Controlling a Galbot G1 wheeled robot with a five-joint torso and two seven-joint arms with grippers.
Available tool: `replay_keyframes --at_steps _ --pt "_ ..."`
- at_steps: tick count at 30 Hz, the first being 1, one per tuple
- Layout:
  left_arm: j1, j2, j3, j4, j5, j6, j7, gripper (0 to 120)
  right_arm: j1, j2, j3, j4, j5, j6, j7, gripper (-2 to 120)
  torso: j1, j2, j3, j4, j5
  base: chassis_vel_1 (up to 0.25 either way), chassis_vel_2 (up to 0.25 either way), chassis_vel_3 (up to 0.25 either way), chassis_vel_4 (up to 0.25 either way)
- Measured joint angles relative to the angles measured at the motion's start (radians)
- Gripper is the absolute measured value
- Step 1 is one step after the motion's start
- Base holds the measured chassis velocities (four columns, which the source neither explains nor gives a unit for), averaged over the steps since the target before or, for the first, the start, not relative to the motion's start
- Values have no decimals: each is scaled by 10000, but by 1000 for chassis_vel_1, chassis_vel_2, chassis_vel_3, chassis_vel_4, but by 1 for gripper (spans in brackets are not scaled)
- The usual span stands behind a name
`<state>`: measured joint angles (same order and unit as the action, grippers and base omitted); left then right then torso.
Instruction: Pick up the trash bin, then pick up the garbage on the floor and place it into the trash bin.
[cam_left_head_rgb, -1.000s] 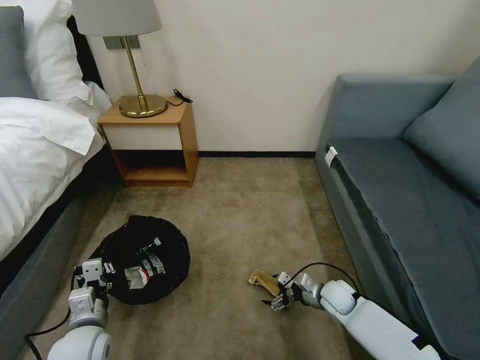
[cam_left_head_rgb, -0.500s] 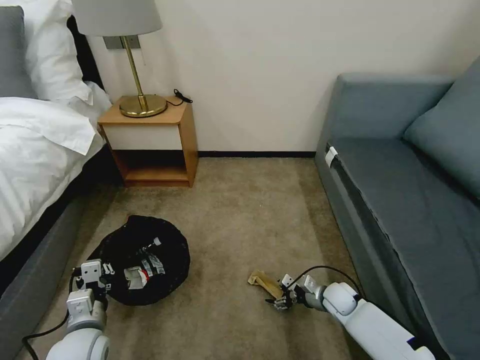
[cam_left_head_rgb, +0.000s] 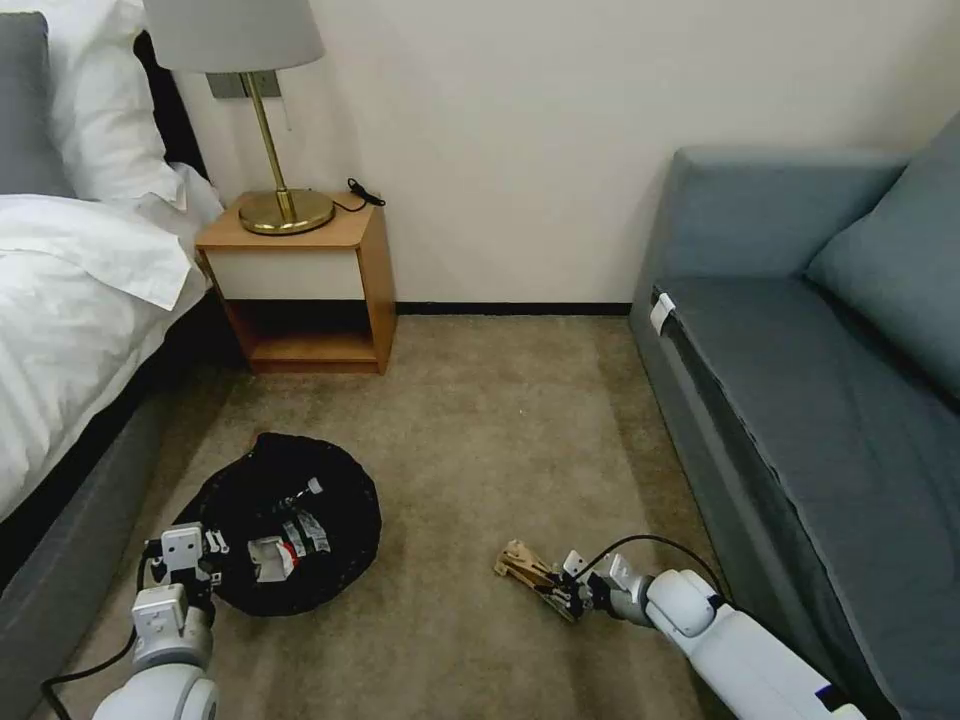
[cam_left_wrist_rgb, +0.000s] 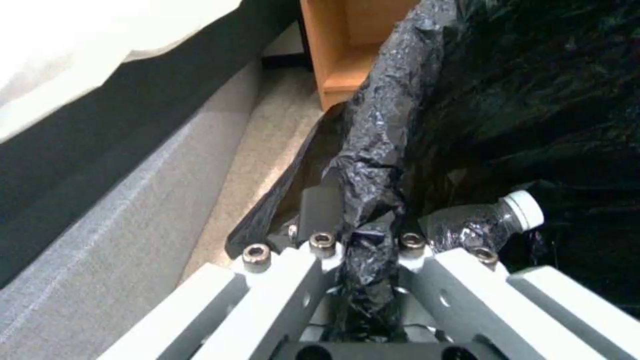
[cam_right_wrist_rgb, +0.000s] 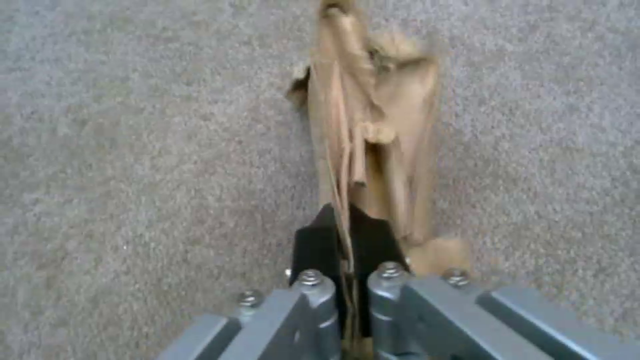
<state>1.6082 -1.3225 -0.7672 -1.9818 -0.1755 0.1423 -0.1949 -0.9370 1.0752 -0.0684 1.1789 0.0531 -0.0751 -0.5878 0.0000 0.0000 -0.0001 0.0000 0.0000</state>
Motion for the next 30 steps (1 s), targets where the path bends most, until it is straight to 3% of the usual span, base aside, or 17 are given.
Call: replay_keyframes --at_steps 9,14,18,19,22,30 --pt "62 -67 -8 -44 52 -39 -3 0 -51 122 276 124 -1 146 15 0 0 0 0 -1 -1 0 0 0 0" --pt "76 -110 9 -59 142 -98 -3 0 124 440 365 259 624 311 738 0 0 0 0 -2 -2 0 0 0 0" --pt "82 -197 46 -59 281 -198 -3 0 647 1207 47 828 4137 340 2759 0 0 0 2 2 0 0 0 0 0" --pt "82 -197 46 -59 281 -198 -3 0 647 1207 47 828 4137 340 2759 0 0 0 2 2 0 0 0 0 0" --pt "110 -247 54 -23 357 -257 -4 0 1179 1336 -376 1794 6787 20 3326 0 0 0 2 1 -3 0 0 0 0" --pt "113 -423 122 -129 526 -278 -9 0 2269 1527 -1515 3526 9047 -825 3332 0 0 0 1 0 -4 0 0 0 0"
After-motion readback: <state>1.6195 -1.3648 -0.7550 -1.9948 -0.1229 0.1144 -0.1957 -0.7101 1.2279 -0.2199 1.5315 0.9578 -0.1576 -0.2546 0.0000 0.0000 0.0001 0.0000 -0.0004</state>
